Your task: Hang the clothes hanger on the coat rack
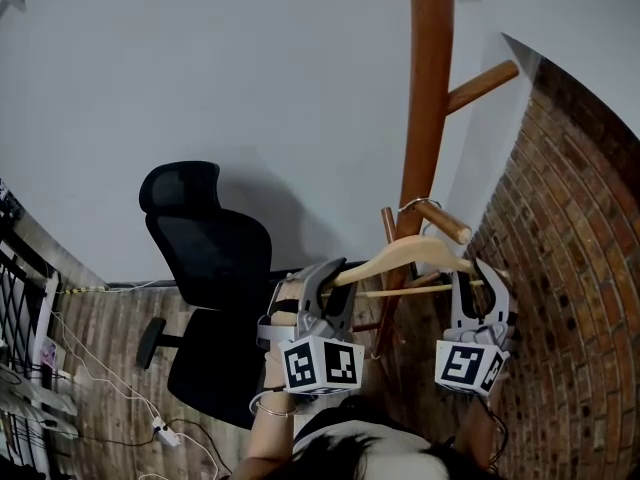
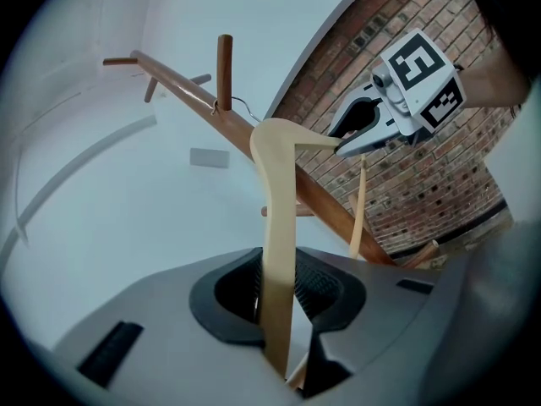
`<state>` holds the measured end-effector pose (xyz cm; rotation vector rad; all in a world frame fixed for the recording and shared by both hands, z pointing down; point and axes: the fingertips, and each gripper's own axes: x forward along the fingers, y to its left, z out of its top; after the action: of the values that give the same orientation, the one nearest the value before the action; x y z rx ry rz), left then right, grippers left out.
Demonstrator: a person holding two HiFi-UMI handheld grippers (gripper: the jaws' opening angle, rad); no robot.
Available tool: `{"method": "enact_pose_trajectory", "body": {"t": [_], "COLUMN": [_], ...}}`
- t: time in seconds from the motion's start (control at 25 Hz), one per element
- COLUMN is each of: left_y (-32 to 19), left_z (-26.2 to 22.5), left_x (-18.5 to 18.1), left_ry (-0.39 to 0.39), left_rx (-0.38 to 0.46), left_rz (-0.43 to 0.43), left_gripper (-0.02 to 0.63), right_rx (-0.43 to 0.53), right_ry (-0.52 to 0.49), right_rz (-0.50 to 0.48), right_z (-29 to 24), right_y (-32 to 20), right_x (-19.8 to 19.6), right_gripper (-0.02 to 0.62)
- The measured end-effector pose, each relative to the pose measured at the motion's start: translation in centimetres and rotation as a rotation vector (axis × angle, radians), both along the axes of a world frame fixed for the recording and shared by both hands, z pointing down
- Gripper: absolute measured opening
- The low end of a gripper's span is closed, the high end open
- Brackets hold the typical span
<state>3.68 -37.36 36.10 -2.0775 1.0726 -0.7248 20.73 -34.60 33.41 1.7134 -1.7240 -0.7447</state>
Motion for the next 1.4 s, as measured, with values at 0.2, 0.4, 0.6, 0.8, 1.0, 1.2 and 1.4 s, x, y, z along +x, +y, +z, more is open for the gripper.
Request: {"method": "enact_pose_trajectory", "body": {"t": [0.2, 0.4, 0.6, 0.8, 1.0, 1.2, 1.4], "left_y": [0.2, 0.4, 0.7, 1.0, 1.6, 2.4, 3.4], "left_z": [-0.9, -1.0, -0.6, -1.3, -1.6, -1.7, -1.6], "left_x": [0.2, 0.3, 0.7, 0.7, 0.6, 0.6, 0.4], "left_ry": [0.06, 0.083, 0.064, 0.082, 0.088, 0.09, 0.091], "left_rx": [-0.014, -0.008, -0.011, 0.009, 0.018, 0.017, 0.016], "left_rz": [-0.006, 0.004, 0.012, 0.024, 0.024, 0.029, 0.02], "left_gripper": [0.089, 0.121, 0.147, 0.166, 0.17, 0.184, 0.189], "right_rx": [0.007, 0.003, -0.005, 0.004, 0.007, 0.008, -0.001], "right_ry": [-0.003, -0.02, -0.008, -0.006, -0.011, -0.016, -0.021], "right_rz": [0.018, 0.022, 0.025, 0.032, 0.031, 0.026, 0.016], "right_z": [0.1, 0.0, 0.1, -0.2, -0.3, -0.2, 0.0], "right_y": [0.1, 0.4, 0.6, 0.9, 1.4, 2.0, 2.8], "right_x": [0.0, -0.1, -0.1, -0.2, -0.2, -0.2, -0.4], "right_gripper": [0.118, 0.118, 0.121, 0.133, 0.135, 0.135, 0.135]}}
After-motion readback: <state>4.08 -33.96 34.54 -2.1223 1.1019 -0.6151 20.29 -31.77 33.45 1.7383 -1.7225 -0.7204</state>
